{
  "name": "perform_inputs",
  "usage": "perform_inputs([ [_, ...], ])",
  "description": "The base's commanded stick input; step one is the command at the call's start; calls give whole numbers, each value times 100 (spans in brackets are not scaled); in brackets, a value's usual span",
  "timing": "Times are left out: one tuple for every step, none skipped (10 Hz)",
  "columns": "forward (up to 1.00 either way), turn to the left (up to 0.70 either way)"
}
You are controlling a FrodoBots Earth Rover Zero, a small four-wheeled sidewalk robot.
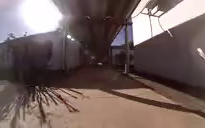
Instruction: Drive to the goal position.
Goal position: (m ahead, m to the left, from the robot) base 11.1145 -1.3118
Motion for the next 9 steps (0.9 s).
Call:
perform_inputs([
  [100, 1],
  [100, 1],
  [100, 1],
  [100, 1],
  [100, 1],
  [100, 1],
  [100, 1],
  [100, 1],
  [100, 1],
])
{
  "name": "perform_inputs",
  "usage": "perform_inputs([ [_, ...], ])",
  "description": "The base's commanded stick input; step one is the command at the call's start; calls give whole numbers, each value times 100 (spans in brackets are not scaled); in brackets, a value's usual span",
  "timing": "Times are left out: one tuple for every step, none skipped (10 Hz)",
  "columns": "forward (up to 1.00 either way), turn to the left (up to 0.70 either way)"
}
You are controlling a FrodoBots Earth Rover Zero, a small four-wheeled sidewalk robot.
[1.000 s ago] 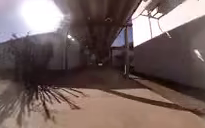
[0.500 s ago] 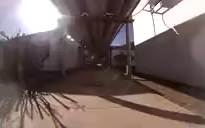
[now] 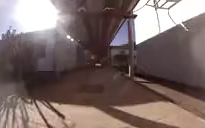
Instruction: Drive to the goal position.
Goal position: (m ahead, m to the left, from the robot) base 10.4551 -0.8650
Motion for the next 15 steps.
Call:
perform_inputs([
  [100, 1],
  [100, 1],
  [100, 1],
  [100, 1],
  [100, 1],
  [100, 36],
  [100, 40],
  [100, 27],
  [100, 9],
  [99, 1],
  [98, 1],
  [98, 1],
  [97, 1],
  [95, 1],
  [95, 1],
])
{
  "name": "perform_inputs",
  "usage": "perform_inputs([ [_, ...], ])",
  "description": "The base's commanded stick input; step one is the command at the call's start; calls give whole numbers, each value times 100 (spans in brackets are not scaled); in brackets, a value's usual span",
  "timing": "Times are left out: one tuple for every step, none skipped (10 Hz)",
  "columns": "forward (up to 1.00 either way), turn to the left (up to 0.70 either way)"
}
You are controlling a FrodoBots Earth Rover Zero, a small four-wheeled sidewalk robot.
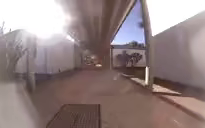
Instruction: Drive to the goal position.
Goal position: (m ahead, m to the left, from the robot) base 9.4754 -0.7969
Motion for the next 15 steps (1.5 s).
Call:
perform_inputs([
  [95, 1],
  [95, 1],
  [95, 1],
  [95, 1],
  [95, 1],
  [95, 1],
  [95, 1],
  [95, 1],
  [95, 1],
  [95, 1],
  [95, 1],
  [95, 1],
  [95, 1],
  [95, 1],
  [95, 1],
])
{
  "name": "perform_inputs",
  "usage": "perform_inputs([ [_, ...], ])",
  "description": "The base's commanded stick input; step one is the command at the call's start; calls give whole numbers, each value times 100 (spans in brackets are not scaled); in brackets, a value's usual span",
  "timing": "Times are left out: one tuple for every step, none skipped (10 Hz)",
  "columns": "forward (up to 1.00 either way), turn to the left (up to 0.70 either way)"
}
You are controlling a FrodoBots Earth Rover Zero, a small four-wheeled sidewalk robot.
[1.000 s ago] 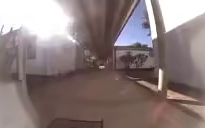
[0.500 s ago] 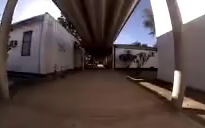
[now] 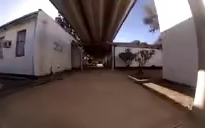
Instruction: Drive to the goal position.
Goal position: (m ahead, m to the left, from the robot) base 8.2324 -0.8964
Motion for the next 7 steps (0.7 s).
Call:
perform_inputs([
  [95, 1],
  [95, 1],
  [95, 1],
  [95, 1],
  [95, 1],
  [95, 1],
  [95, 1],
])
